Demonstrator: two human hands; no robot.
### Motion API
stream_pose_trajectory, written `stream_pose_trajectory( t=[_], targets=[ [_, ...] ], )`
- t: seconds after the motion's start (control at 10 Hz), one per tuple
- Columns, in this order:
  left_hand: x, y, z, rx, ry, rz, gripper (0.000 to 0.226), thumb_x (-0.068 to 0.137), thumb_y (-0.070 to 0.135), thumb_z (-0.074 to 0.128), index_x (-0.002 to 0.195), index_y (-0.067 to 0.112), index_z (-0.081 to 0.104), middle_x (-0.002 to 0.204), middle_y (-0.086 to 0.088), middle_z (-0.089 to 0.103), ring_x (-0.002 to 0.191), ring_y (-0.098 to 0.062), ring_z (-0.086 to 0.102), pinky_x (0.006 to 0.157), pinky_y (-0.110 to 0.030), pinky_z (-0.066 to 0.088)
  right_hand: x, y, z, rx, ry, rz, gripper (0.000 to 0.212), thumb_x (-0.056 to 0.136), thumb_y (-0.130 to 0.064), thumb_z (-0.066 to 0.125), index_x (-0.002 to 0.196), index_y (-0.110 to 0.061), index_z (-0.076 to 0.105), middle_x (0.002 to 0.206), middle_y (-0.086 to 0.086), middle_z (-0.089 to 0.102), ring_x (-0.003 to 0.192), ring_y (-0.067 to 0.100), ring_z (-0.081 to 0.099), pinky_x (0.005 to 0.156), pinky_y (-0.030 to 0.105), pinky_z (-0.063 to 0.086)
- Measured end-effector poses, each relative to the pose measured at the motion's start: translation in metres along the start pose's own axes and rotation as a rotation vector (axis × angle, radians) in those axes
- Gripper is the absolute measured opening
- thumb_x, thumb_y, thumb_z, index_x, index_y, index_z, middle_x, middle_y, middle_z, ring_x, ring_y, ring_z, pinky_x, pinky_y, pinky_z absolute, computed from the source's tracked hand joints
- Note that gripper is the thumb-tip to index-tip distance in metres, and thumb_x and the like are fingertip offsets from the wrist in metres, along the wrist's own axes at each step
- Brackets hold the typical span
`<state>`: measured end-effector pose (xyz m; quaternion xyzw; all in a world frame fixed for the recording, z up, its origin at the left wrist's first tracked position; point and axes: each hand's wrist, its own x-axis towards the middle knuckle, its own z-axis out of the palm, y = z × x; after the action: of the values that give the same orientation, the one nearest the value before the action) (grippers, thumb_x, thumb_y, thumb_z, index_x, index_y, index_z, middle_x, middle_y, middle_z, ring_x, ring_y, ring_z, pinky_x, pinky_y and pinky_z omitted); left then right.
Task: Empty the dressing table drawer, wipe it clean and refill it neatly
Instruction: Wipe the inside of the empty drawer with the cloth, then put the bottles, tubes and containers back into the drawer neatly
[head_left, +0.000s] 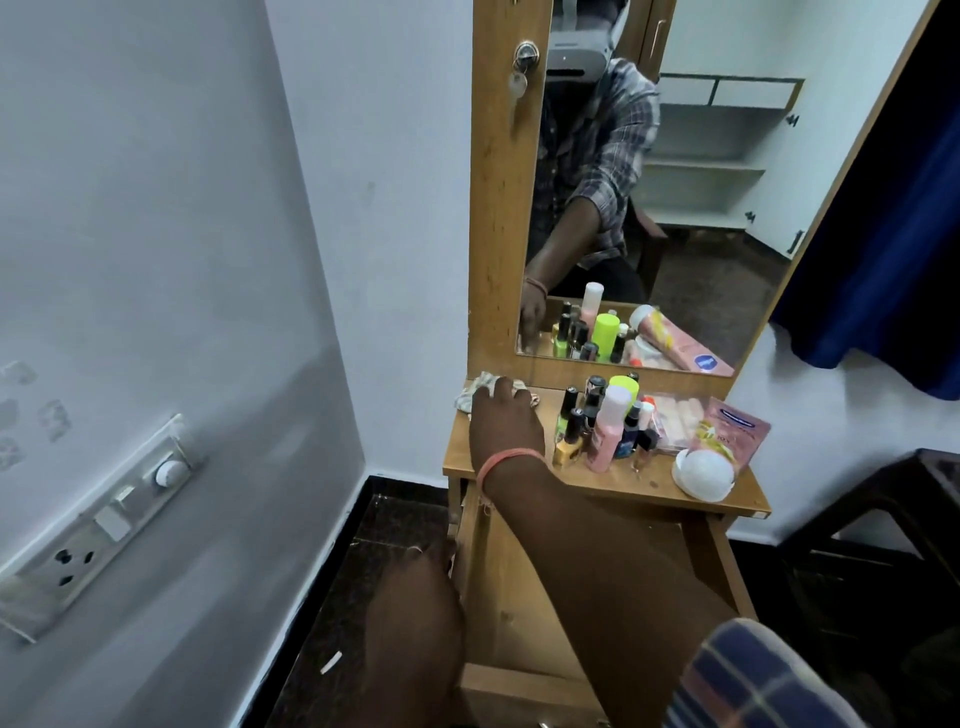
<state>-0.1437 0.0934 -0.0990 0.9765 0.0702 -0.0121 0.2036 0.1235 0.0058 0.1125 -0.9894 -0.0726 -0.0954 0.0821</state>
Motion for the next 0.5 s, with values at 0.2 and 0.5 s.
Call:
stream_pose_trajectory(
  t=[0.2, 0.5],
  targets=[
    [0.04, 0.03, -0.016, -0.005, 0.019, 0.03, 0.036, 0.094, 0.022, 0.044, 0.123, 0.034, 0.062, 0.104, 0.005, 0.066, 0.102, -0.02, 0.065, 0.079, -0.037, 0.054, 0.0, 0.0, 0.014, 0.029, -0.016, -0.026, 0.046, 0.099, -0.007, 0.036, 0.144, -0.007, 0.044, 0.156, 0.02, 0.027, 0.136, 0.043, 0.033, 0.11, 0.045, 0.033],
    [0.077, 0.093, -0.131, -0.124, 0.178, 0.007, 0.052, 0.092, 0.02, 0.049, 0.139, 0.04, 0.052, 0.12, 0.003, 0.064, 0.108, -0.021, 0.066, 0.084, -0.041, 0.058, -0.042, 0.01, -0.015, 0.225, -0.131, -0.116, 0.082, 0.088, 0.011, 0.044, 0.158, -0.019, 0.015, 0.164, 0.019, -0.009, 0.151, 0.042, 0.002, 0.118, 0.048, 0.028]
  ],
)
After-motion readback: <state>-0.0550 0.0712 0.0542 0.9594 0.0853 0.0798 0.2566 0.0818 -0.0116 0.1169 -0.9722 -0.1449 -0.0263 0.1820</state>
